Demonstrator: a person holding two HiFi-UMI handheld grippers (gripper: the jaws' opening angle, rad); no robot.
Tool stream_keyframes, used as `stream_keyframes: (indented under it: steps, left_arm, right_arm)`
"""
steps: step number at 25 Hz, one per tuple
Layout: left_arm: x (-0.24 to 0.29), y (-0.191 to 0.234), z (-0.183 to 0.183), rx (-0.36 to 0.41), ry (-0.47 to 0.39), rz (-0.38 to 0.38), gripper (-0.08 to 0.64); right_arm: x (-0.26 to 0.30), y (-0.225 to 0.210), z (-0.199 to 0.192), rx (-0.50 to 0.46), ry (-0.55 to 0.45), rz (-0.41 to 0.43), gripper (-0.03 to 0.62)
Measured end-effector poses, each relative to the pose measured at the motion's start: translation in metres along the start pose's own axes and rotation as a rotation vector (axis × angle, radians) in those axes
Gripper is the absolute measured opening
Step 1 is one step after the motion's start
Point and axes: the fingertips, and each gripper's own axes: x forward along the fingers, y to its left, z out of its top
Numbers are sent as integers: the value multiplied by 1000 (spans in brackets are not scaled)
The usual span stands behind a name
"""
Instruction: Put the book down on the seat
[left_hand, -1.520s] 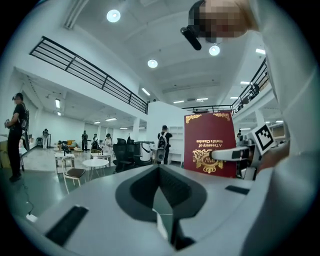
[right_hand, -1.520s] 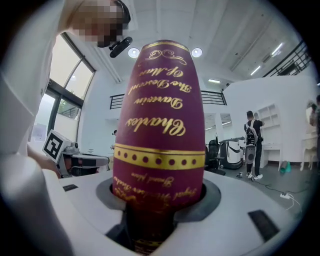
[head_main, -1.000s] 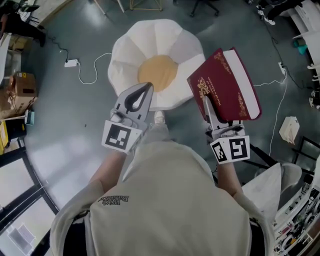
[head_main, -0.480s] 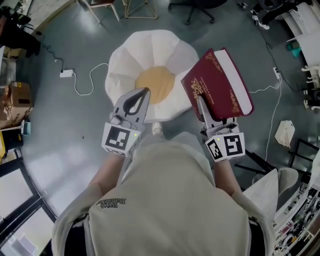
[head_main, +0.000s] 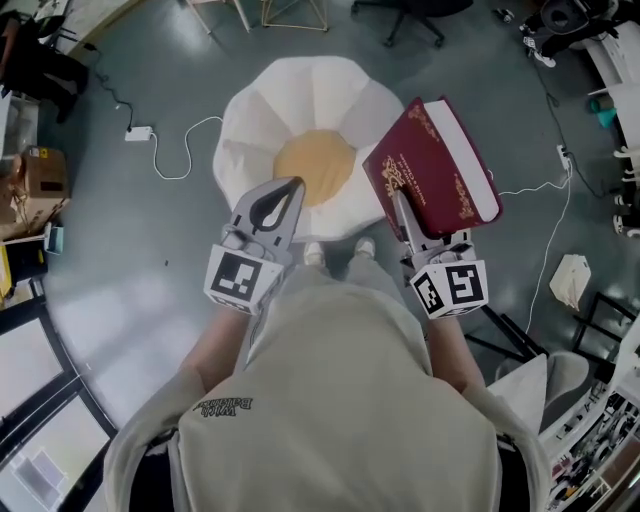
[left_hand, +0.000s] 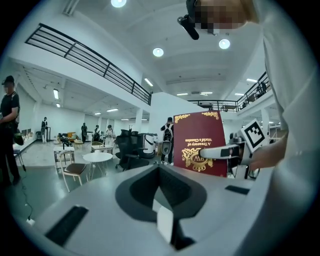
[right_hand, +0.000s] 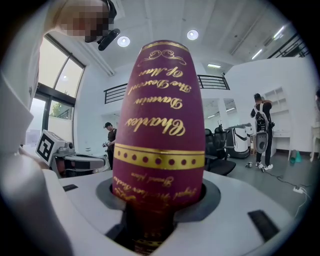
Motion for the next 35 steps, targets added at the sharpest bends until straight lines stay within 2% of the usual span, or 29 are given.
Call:
stream_keyframes:
  steps: [2, 5, 7, 9, 13, 19, 25, 29, 35]
  left_arm:
    - [5, -3, -6, 1, 2, 11, 9]
    - [13, -4, -17, -64, 35, 50, 9]
    - [27, 2, -22, -94, 52, 62, 9]
    - [44, 7, -28, -75, 48, 55, 9]
    - [75, 18, -47, -120, 58, 71, 9]
    - [124, 33, -84, -58, 46, 55, 9]
    - [167, 56, -163, -78, 88, 77, 9]
    - [204, 62, -221, -41, 105, 43, 9]
    - [249, 81, -312, -111, 102, 49, 9]
  right_arm:
    - [3, -7, -13, 8, 22, 9, 232]
    - [11, -20, -31, 58, 61, 20, 232]
    - [26, -31, -33, 28, 64, 21, 232]
    - [44, -42, -38, 10, 69, 27, 232]
    - [80, -69, -62, 116, 86, 45, 232]
    - [141, -106, -128, 164, 140, 59, 232]
    - [200, -136, -215, 157, 184, 59, 232]
    - [241, -149, -268, 144, 179, 75, 232]
    - [294, -165, -364, 112, 219, 86, 232]
